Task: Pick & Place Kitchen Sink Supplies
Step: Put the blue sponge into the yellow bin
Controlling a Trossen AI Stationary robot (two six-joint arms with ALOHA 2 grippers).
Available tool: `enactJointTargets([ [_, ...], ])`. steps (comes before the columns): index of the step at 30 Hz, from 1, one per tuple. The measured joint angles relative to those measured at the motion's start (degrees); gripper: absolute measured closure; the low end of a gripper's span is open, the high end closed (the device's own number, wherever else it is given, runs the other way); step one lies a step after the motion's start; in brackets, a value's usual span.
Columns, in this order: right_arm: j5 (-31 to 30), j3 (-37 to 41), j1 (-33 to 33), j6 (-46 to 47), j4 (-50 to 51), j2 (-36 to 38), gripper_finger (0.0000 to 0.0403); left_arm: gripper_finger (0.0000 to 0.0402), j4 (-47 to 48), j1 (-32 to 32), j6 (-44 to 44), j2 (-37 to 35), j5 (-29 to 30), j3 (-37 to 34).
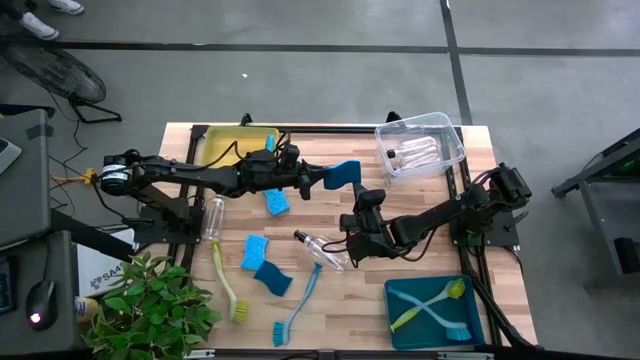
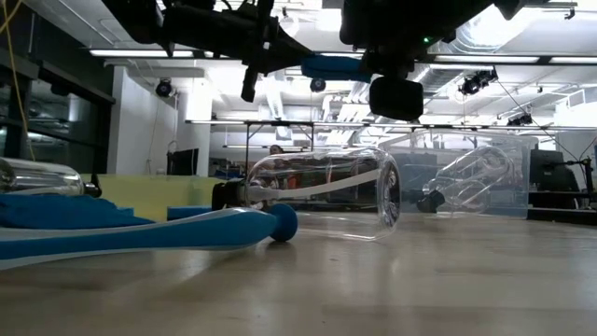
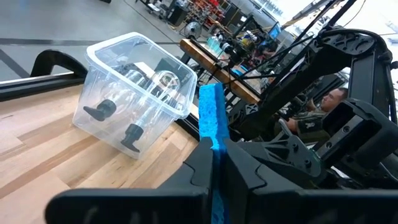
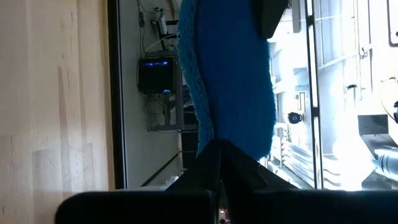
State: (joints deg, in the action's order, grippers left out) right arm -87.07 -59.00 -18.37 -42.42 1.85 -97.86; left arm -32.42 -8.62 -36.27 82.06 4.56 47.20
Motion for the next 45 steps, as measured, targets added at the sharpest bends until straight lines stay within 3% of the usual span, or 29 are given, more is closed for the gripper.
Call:
enactJointTargets([
  [9, 0.6, 0.0, 0.0, 1.6, 0.0, 0.0, 0.0383, 0.0391, 0.0, 0.0, 0.0, 0.0, -0.1, 0.0],
  [20, 0.8, 0.0, -0.3, 3.8, 0.0, 0.0, 0.0235, 0.0391, 0.0, 0.0, 0.2, 0.0, -0.2, 0.0],
  [25, 0.4, 0.0, -2.2, 5.2, 0.0, 0.2, 0.0193, 0.0391, -0.1, 0.0, 1.7, 0.0, 0.8, 0.0],
  [35, -2.9, 0.0, -8.2, 10.1, -0.4, 5.3, 0.0188, 0.0392, -0.5, 0.0, 10.5, 0.0, 7.2, 0.0],
  [45, -3.0, 0.0, -10.7, 20.4, -0.4, 10.7, 0.0188, 0.0392, 5.1, 0.0, 18.5, 0.0, 23.8, 0.0],
])
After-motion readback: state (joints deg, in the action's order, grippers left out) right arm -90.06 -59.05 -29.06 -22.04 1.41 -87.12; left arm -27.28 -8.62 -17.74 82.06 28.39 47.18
